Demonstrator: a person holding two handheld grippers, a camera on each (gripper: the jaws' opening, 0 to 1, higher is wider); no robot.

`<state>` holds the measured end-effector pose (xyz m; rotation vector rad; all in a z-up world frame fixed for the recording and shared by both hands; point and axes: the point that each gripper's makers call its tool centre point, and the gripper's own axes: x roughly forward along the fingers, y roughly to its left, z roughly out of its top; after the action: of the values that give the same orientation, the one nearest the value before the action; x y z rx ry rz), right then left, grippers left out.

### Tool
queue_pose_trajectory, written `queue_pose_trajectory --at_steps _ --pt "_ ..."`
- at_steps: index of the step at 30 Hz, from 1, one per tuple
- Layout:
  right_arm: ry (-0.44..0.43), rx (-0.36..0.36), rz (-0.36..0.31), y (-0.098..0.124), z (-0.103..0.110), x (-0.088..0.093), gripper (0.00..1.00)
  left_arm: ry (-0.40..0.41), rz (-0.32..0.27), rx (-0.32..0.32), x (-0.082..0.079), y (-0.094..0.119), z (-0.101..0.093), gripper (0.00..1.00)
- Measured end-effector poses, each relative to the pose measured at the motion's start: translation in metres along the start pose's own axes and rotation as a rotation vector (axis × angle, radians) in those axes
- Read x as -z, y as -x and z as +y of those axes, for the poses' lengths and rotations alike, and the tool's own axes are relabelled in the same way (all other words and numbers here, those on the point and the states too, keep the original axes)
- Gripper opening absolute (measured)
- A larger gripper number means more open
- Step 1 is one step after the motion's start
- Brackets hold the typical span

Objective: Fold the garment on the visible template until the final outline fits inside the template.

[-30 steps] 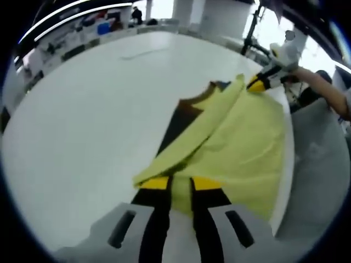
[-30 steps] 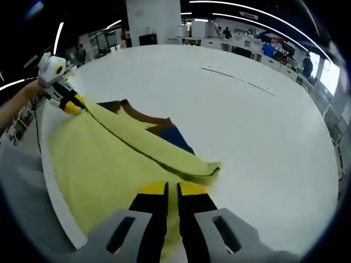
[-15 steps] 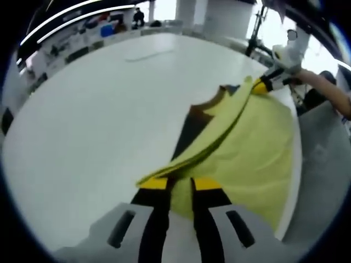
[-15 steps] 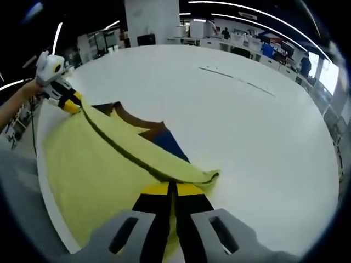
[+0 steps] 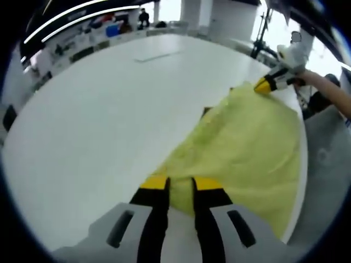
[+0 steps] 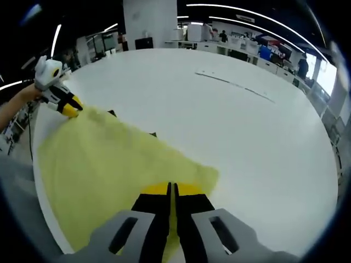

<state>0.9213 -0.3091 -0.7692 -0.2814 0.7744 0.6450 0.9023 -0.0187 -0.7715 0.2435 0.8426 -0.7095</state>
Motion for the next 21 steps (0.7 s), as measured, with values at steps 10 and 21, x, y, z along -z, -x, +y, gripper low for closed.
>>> queue_pose_trajectory --at_steps 10,21 --pt "-0.006 0.017 0.008 -0.007 -0.01 0.0 0.05 0.02 -0.015 -0.012 -0.001 -0.001 0.006 0.12" --pt "-0.038 0.058 0.007 -0.002 -0.024 0.008 0.08 0.06 -0.037 -0.022 0.002 0.004 0.008 0.13"
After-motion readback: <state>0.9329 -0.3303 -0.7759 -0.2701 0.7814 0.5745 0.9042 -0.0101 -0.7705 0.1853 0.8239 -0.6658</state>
